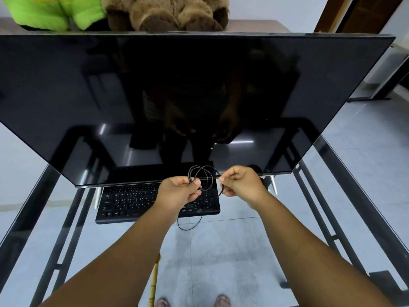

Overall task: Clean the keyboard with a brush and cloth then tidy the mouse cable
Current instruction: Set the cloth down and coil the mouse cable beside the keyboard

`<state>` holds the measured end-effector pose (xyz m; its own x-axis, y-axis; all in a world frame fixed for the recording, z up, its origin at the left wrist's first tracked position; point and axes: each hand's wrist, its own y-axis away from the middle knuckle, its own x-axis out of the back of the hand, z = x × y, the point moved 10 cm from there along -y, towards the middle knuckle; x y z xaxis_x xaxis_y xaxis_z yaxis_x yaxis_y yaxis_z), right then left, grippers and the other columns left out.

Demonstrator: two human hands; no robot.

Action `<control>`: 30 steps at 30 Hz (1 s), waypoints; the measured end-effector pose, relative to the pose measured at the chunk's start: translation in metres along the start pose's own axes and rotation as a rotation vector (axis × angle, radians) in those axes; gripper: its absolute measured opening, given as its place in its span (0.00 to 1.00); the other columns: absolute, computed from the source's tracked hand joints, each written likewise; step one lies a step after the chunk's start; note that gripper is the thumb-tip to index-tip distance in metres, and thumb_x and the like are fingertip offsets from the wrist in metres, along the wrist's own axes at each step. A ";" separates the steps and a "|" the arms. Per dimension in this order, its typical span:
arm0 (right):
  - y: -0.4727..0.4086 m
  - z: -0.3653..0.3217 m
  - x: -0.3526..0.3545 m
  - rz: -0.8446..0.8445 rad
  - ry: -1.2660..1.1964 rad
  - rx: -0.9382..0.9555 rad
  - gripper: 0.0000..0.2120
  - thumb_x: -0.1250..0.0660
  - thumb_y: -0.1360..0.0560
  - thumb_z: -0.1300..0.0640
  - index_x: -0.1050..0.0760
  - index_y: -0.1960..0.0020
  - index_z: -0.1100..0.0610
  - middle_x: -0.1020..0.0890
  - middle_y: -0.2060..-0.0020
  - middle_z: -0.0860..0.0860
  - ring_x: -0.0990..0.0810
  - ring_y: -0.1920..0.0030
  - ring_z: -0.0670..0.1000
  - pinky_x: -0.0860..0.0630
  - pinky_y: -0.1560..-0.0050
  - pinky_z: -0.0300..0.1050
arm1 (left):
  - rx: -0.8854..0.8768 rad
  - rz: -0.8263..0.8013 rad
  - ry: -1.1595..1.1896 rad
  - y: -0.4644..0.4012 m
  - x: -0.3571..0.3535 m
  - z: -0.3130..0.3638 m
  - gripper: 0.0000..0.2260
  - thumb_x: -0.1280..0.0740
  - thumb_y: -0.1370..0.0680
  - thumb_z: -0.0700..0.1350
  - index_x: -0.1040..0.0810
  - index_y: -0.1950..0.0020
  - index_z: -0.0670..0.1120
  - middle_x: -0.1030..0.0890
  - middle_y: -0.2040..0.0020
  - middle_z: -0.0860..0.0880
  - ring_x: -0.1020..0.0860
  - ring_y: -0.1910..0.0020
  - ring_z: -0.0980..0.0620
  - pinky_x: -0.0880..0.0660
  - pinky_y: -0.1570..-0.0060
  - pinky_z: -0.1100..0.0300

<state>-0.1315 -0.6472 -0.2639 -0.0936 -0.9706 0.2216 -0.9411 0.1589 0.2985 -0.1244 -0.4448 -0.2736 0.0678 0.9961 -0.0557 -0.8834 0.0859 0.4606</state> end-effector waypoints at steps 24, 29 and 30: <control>-0.005 -0.014 -0.004 -0.066 -0.235 0.009 0.17 0.23 0.33 0.68 0.24 0.48 0.60 0.17 0.64 0.57 0.17 0.62 0.53 0.20 0.58 0.44 | -0.011 0.005 -0.021 0.003 -0.018 0.006 0.05 0.28 0.24 0.41 0.17 0.53 0.40 0.15 0.57 0.40 0.17 0.62 0.51 0.19 0.59 0.63; -0.007 -0.012 0.000 -0.018 -0.256 0.035 0.19 0.23 0.33 0.67 0.26 0.46 0.61 0.17 0.66 0.57 0.17 0.63 0.53 0.20 0.57 0.45 | 0.146 0.049 0.040 0.003 -0.016 -0.008 0.15 0.25 0.27 0.48 0.21 0.49 0.38 0.15 0.59 0.41 0.16 0.61 0.48 0.20 0.65 0.63; -0.006 -0.012 0.001 -0.013 -0.268 0.039 0.19 0.24 0.33 0.67 0.26 0.46 0.61 0.17 0.66 0.56 0.17 0.63 0.53 0.19 0.57 0.45 | 0.210 0.039 0.056 0.004 -0.017 -0.015 0.18 0.24 0.28 0.50 0.21 0.49 0.38 0.14 0.60 0.41 0.16 0.62 0.49 0.20 0.65 0.63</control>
<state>-0.1219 -0.6468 -0.2545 -0.1589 -0.9866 -0.0376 -0.9543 0.1437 0.2622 -0.1361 -0.4619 -0.2839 0.0045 0.9968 -0.0803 -0.7688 0.0548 0.6371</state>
